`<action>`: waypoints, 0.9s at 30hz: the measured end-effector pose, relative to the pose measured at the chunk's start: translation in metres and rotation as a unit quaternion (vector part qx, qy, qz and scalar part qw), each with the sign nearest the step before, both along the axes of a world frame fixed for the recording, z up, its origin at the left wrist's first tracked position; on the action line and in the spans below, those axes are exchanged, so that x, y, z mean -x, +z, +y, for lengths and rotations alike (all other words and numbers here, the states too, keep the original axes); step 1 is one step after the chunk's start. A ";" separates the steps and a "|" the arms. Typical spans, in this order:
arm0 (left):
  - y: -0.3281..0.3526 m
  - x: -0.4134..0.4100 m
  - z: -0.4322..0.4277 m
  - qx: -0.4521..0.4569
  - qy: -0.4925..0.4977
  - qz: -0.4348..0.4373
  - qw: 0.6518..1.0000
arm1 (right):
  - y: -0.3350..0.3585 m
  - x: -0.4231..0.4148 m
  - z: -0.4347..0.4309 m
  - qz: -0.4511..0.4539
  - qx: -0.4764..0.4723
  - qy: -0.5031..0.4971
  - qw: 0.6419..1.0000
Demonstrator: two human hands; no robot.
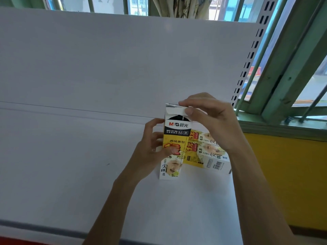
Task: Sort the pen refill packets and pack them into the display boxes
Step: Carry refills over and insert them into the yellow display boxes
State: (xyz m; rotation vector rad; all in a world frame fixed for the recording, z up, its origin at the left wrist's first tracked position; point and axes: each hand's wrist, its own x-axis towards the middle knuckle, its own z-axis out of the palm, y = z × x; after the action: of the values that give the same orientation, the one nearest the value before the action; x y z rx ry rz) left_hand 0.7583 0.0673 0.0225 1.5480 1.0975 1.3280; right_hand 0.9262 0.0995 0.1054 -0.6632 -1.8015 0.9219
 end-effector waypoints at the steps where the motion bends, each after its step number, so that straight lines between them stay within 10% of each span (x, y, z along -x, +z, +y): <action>1: -0.001 0.000 0.001 0.002 0.000 -0.002 1.000 | 0.001 0.000 0.000 -0.007 -0.004 -0.002 1.000; 27: -0.012 -0.003 0.001 0.061 0.024 0.037 0.997 | -0.005 0.007 -0.016 0.015 -0.004 -0.031 0.999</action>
State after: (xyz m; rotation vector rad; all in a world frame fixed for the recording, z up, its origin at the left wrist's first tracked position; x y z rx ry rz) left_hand 0.7617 0.0680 0.0107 1.4986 1.2466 1.2202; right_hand 0.9191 0.0835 0.1002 -0.6925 -1.7492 0.8781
